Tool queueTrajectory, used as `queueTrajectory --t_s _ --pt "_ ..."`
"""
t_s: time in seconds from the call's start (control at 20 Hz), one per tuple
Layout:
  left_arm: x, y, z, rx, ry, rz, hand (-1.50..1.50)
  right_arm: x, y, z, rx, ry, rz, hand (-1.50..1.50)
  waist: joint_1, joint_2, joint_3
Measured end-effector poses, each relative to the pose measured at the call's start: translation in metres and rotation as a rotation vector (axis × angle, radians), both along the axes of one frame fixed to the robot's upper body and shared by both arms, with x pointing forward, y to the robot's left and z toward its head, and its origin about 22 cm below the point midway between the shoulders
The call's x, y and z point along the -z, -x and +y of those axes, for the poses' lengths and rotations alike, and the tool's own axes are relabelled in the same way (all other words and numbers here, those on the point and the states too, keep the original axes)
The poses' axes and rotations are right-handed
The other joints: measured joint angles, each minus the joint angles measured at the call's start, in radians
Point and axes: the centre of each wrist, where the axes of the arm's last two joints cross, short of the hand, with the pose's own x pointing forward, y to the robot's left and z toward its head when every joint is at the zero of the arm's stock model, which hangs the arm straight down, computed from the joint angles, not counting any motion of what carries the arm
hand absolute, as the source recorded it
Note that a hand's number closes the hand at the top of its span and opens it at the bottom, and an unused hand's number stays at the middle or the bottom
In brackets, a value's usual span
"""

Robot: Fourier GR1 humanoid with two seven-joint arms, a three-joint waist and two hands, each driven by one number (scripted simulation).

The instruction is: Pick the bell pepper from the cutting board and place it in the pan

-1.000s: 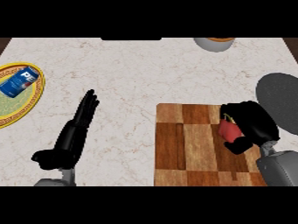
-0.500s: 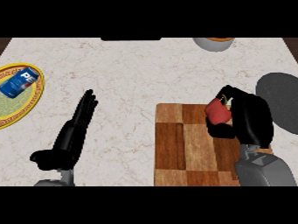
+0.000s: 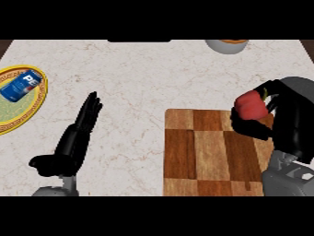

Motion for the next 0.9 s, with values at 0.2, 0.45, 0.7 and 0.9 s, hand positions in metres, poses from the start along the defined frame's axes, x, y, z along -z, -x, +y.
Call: queueTrajectory --t_s 0.2,0.45,0.7,0.9 --pt "0.006 0.000 -0.004 0.005 0.002 0.000 0.00 0.007 -0.012 -0.030 0.070 -0.059 -0.045 1.50 0.003 0.002 0.001" --pt "0.010 -0.002 -0.007 0.004 0.002 -0.008 0.00 0.028 -0.027 -0.080 0.154 -0.032 -0.088 1.50 0.005 0.003 0.000" --pt "0.004 -0.003 0.003 0.009 -0.004 -0.009 0.00 0.043 -0.038 -0.133 0.249 0.081 -0.145 1.50 0.011 0.005 0.001" --pt "0.003 -0.005 -0.003 0.015 0.002 -0.011 0.00 0.054 -0.050 -0.168 0.308 0.088 -0.222 1.50 0.014 0.006 0.001"
